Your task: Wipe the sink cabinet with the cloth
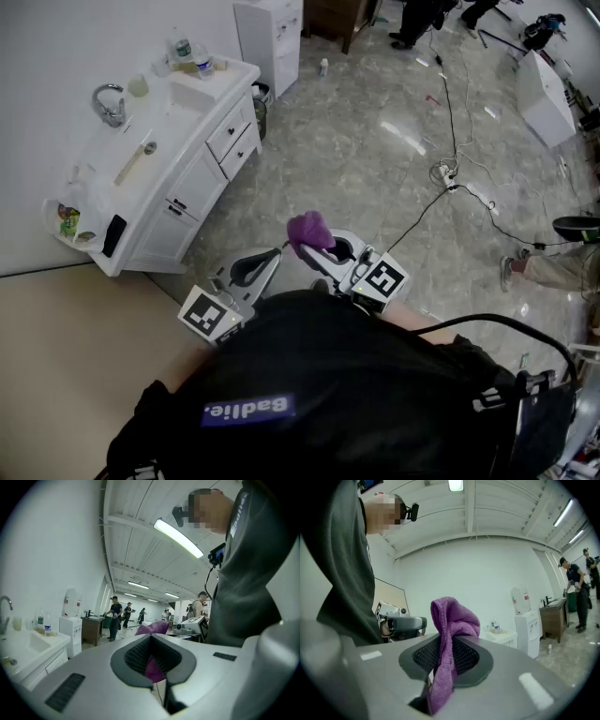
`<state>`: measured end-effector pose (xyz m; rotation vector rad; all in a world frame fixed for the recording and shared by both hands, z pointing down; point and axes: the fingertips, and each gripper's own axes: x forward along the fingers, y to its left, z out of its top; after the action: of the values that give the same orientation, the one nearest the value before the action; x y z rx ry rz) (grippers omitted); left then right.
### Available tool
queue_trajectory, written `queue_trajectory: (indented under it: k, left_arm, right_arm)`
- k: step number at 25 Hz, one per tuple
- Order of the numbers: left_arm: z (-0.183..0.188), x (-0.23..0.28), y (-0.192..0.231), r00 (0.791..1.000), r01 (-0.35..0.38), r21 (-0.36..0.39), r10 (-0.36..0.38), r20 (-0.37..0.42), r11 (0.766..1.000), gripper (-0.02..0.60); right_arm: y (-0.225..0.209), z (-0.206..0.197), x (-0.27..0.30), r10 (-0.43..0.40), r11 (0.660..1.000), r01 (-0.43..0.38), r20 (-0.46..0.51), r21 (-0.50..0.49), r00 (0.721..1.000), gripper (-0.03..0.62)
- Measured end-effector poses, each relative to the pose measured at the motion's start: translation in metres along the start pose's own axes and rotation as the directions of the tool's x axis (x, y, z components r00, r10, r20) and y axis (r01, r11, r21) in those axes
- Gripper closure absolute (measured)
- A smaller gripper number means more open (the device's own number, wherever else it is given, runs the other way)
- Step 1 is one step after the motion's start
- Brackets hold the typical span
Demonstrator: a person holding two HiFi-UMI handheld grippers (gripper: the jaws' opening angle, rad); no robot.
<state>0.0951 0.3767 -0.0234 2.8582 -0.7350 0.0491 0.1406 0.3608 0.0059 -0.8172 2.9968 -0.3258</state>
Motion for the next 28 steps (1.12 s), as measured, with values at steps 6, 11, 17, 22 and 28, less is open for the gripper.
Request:
queue_trajectory:
  k: [6, 11, 17, 22, 28]
  left_arm:
    - [0.001, 0.0, 0.0, 1.0, 0.0, -0.001, 0.0, 0.001, 1.0, 0.581]
    - [0.002, 0.001, 0.001, 1.0, -0.005, 0.003, 0.005, 0.01, 1.0, 0.581]
    - [0.001, 0.003, 0.0, 1.0, 0.003, 0.005, -0.003, -0.005, 1.0, 0.581]
    - [0.007, 0.015, 0.006, 1.0, -0.011, 0.011, 0.011, -0.002, 1.0, 0.581]
    - [0.015, 0.038, 0.015, 0.999, -0.043, 0.037, 0.043, 0.014, 0.998, 0.581]
  right_arm:
    - [0.001, 0.0, 0.0, 0.005, 1.0, -0.005, -0.005, 0.004, 1.0, 0.537]
    - [0.0, -0.002, 0.0, 0.008, 1.0, -0.008, -0.011, 0.005, 1.0, 0.537]
    - [-0.001, -0.003, -0.001, 0.02, 1.0, -0.019, -0.01, 0.016, 1.0, 0.537]
    - [-0.014, 0.001, -0.004, 0.017, 1.0, -0.017, -0.004, 0.027, 1.0, 0.537]
    - [-0.038, 0.004, -0.013, 0.015, 0.999, -0.016, 0.01, 0.04, 1.0, 0.537]
